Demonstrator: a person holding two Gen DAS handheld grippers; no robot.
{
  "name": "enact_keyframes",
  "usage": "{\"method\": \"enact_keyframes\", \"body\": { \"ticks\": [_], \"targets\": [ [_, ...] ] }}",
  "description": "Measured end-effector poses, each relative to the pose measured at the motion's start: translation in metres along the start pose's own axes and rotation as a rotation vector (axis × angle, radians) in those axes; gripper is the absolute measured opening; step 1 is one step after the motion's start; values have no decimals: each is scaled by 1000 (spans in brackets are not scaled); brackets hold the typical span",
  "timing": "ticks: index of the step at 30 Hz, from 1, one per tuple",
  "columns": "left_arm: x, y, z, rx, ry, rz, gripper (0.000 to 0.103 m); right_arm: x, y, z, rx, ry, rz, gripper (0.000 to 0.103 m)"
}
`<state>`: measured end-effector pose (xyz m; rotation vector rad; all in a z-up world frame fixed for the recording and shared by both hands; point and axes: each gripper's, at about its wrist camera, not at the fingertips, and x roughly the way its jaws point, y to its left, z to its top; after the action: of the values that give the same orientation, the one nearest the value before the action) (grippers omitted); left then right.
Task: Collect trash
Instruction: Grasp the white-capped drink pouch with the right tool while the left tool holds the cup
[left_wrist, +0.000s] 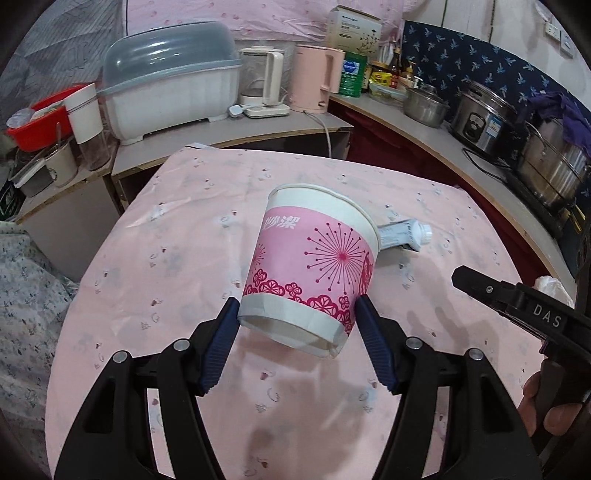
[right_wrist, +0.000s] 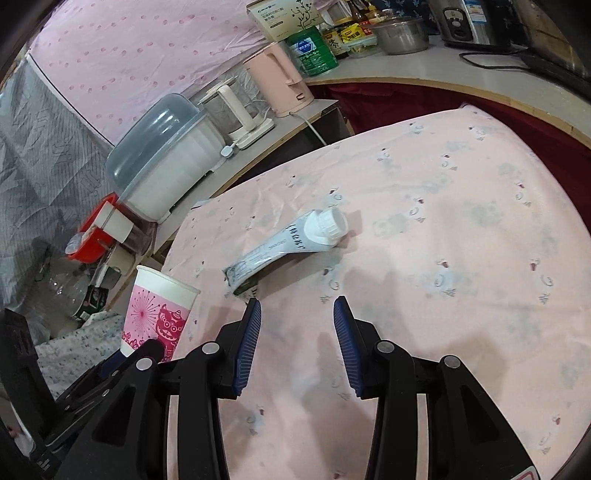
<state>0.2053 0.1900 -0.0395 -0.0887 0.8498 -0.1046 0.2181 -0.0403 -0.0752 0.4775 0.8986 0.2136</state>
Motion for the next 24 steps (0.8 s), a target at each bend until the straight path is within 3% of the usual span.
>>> {"method": "enact_keyframes", "body": {
  "ticks": [11,19,24],
  "targets": [
    [25,37,18,-42,0,50,61,71,13,22,213,46,107,47],
    [43,46,24,-50,22,61,61,110,6,34,339,62,80,54],
    [47,51,28,-57,20,60,61,122,6,40,330,61,76,50]
  ]
}}
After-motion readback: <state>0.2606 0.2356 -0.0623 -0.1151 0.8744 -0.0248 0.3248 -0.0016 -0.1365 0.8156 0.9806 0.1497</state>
